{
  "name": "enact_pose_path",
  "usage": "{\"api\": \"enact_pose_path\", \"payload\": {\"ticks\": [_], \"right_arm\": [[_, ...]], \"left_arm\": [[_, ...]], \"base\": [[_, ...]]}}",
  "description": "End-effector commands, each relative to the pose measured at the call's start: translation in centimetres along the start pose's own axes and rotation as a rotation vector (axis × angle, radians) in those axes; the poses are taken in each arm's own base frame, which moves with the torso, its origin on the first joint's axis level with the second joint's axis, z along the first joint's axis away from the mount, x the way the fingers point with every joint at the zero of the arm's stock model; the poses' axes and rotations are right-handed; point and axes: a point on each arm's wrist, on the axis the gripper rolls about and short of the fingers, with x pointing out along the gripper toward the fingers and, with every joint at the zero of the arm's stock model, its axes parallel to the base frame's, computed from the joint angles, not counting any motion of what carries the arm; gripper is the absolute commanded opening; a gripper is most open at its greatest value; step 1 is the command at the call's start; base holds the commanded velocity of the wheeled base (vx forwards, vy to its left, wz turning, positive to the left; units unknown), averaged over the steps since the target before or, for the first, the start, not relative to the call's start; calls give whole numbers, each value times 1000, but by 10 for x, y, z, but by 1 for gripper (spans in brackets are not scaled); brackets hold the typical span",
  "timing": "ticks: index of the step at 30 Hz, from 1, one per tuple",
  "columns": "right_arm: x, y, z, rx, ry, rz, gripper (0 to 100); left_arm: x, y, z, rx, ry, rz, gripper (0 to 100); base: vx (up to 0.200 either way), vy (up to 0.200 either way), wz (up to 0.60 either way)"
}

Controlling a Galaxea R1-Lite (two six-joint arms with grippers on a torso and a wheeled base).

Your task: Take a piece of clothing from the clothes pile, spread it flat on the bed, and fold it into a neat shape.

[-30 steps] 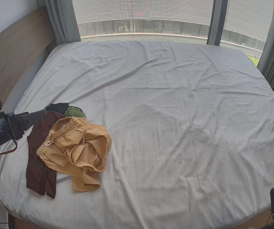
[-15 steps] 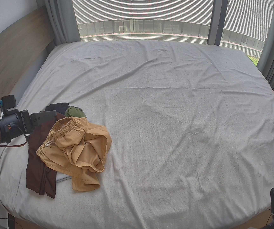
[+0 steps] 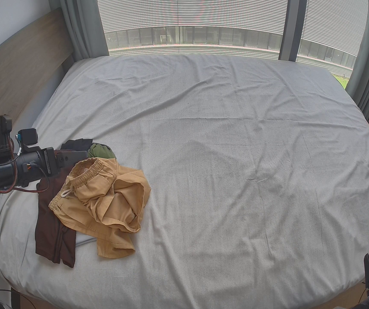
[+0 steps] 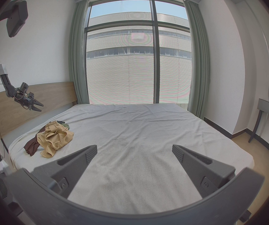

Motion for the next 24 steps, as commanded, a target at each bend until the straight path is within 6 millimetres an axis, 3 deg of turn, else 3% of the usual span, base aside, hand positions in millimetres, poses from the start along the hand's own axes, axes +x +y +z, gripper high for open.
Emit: {"api": "enact_pose_path", "payload": {"ticks": [1, 24], "right_arm": [[0, 0, -5, 2, 1, -1, 100], [0, 0, -5, 6, 0, -1, 100]], "left_arm": [[16, 9, -3, -7, 34, 4, 100], [88, 33, -12, -22, 134, -19, 100]], "base": [[0, 0, 0], [0, 0, 0]]}}
